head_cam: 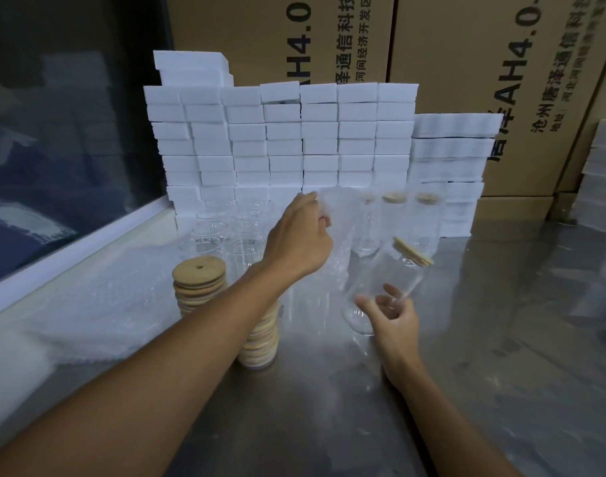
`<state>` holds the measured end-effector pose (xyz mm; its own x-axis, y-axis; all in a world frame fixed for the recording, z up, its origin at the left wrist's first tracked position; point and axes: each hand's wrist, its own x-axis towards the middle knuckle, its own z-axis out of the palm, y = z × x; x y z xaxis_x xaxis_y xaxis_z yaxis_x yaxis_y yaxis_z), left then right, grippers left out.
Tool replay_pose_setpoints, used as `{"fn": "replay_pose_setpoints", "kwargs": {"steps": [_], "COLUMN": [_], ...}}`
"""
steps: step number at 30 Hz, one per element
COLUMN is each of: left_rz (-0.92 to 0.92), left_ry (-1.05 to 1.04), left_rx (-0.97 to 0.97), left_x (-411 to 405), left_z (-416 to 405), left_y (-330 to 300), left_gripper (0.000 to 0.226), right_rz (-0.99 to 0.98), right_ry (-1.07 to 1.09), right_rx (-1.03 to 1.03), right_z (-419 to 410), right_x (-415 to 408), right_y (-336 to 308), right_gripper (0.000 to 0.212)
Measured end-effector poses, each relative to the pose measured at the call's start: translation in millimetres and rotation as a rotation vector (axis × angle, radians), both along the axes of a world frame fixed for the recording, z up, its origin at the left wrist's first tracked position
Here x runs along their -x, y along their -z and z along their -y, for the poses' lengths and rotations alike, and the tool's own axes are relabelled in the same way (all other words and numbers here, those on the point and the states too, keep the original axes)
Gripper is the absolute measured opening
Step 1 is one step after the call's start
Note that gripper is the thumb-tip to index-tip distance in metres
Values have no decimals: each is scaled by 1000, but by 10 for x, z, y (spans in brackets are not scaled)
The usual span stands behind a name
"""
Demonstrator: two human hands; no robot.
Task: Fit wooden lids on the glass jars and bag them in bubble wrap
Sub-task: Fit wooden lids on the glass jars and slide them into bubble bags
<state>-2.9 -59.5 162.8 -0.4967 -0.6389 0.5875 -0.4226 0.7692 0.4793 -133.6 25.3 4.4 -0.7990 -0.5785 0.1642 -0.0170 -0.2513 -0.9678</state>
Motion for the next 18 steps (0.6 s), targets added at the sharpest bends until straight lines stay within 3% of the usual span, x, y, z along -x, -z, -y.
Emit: {"fn": "replay_pose_setpoints", "kwargs": {"steps": [2,6,7,10,12,16,18], "left_rz": [157,383,416,398,370,282,226], "left_ry": [-6,-24,-67,-167,-179,-133,-109], "left_rx": [13,-114,-123,-145,-148,-152,-130], "left_x": [84,259,292,344,359,347,334], "left_z": [24,-21,-39,-97,-116,-163,-190], "left_y": [76,337,416,631,752,867,870], "left_gripper": [18,15,13,8,12,7,17], "right_rz": [149,453,529,666,681,742,759], "right_ry": [-57,-299,-402,-680,-806,-843,-797], "right_rx": [107,305,345,473,518,520,502], "right_z": [-89,-246,-290,-395,-431,-367,-335], "right_x": [37,131,144,139,92,-14,-31], "right_y": [-36,-187,-240,-350,-394,-447,-460], "right_gripper": [68,32,35,71,74,73,74]}}
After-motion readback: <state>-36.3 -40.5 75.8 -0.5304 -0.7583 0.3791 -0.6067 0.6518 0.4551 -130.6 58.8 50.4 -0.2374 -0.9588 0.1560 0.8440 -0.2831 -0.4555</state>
